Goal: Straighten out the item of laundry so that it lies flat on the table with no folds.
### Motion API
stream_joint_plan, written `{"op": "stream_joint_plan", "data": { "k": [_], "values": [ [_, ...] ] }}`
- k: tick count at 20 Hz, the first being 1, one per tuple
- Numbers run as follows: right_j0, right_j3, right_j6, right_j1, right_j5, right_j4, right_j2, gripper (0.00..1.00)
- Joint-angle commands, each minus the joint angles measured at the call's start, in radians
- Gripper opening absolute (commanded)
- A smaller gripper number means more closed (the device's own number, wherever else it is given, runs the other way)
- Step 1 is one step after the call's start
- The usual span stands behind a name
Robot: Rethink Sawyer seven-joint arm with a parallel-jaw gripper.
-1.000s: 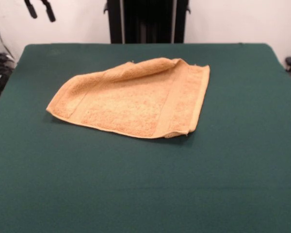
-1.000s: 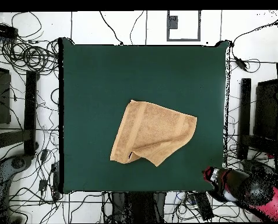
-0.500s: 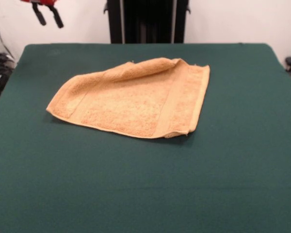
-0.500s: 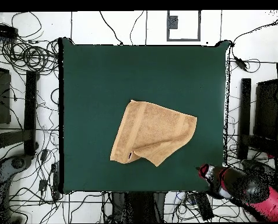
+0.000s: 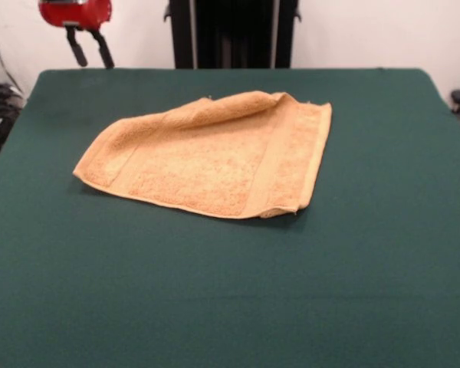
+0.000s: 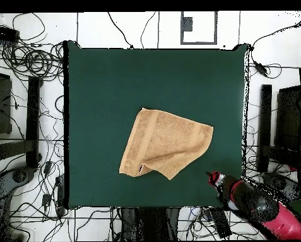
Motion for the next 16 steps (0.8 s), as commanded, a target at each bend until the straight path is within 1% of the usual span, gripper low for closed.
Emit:
{"op": "stream_joint_plan", "data": {
  "k": [1, 8, 16],
  "values": [
    [-0.001, 0.144, 0.165, 0.113, -0.237, 0.011, 0.157, 1.0],
    [0.003, 0.197, 0.255, 0.182, -0.436, 0.005, 0.143, 1.0],
    [0.028, 0.276, 0.301, 0.198, -0.545, 0.039, 0.115, 1.0]
  ]
}}
